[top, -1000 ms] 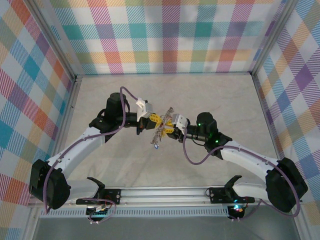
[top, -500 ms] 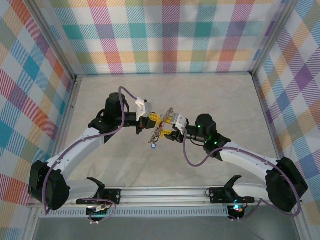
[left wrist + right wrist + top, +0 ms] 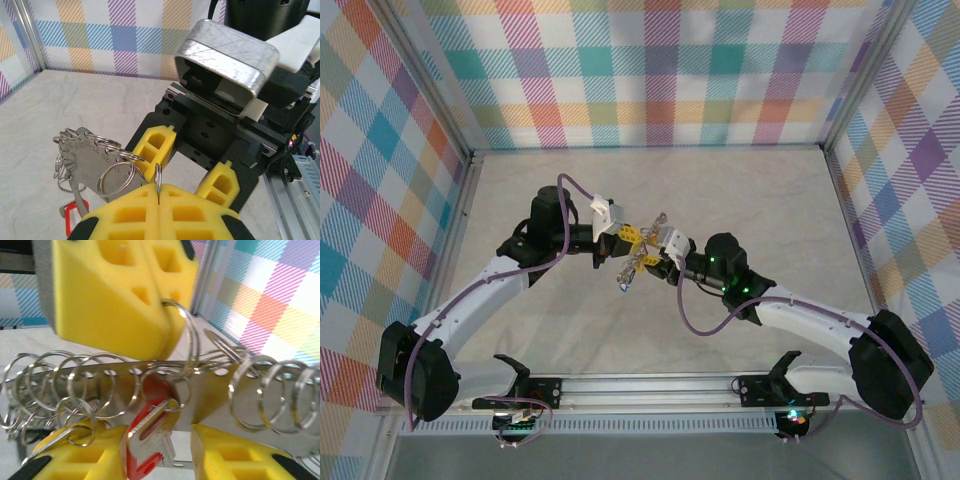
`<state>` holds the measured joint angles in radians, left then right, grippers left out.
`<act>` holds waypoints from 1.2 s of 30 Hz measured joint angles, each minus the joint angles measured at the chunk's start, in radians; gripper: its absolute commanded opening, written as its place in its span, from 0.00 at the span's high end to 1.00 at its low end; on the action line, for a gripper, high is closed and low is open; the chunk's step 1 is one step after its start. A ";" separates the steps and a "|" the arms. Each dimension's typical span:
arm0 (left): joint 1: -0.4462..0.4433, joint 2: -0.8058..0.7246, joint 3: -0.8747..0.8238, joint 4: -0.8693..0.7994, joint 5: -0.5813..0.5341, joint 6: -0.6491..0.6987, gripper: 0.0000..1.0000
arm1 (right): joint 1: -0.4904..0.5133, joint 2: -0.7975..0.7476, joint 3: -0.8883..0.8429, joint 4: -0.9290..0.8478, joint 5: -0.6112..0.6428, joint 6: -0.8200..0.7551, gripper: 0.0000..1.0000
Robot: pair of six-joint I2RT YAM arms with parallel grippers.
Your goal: Put the keys on the keyring
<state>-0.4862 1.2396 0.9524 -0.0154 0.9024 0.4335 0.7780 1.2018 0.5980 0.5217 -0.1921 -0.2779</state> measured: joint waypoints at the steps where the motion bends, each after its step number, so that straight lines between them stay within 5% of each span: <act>1: 0.000 0.000 0.000 0.000 0.000 0.000 1.00 | 0.001 0.000 0.000 0.001 0.012 0.002 0.72; 11: 0.000 -0.003 -0.010 0.006 -0.014 0.001 1.00 | 0.001 -0.017 0.000 -0.048 0.049 -0.042 0.95; 36: 0.012 -0.004 -0.009 -0.119 -0.021 0.100 1.00 | -0.010 -0.066 0.230 -0.473 0.017 -0.312 1.00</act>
<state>-0.4744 1.2358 0.9432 -0.1341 0.8810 0.5331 0.7685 1.1355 0.8280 0.0490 -0.1753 -0.5896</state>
